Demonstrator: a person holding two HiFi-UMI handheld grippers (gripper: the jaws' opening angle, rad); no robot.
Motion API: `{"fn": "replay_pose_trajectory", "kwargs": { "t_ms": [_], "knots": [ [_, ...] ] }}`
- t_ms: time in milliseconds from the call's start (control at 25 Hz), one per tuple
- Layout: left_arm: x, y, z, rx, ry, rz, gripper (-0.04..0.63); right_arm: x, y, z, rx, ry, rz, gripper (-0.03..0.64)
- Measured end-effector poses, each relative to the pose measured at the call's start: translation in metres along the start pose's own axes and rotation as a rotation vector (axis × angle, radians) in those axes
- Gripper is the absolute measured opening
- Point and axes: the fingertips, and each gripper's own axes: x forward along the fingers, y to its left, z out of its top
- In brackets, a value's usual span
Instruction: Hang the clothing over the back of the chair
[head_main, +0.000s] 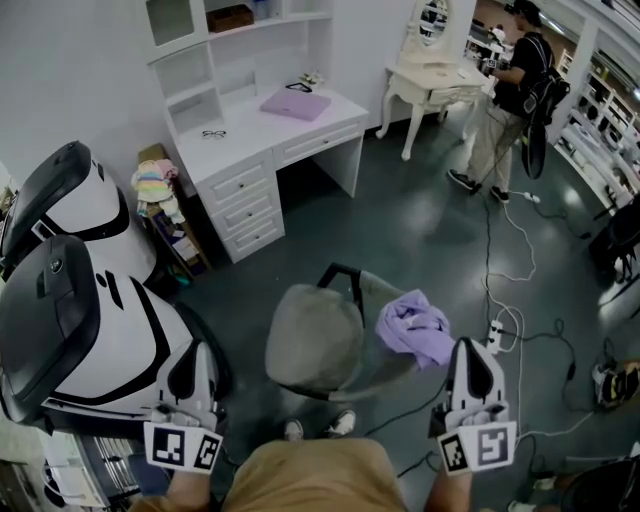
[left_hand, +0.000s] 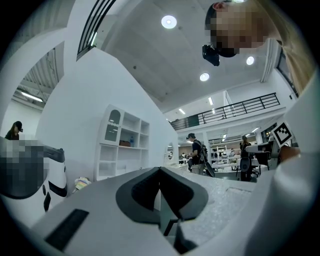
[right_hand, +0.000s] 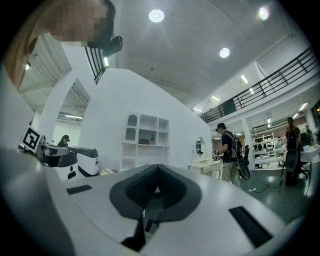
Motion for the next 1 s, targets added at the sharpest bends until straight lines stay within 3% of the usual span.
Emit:
{"fn": "replay_pose_trajectory", "kwargs": {
  "t_ms": [1000],
  "knots": [
    [0.022, -0.039, -0.008, -0.012, 0.010, -0.057, 0.003, -0.014, -0.023, -0.010, 0.028, 0.009, -0.025, 0.003]
  ]
}}
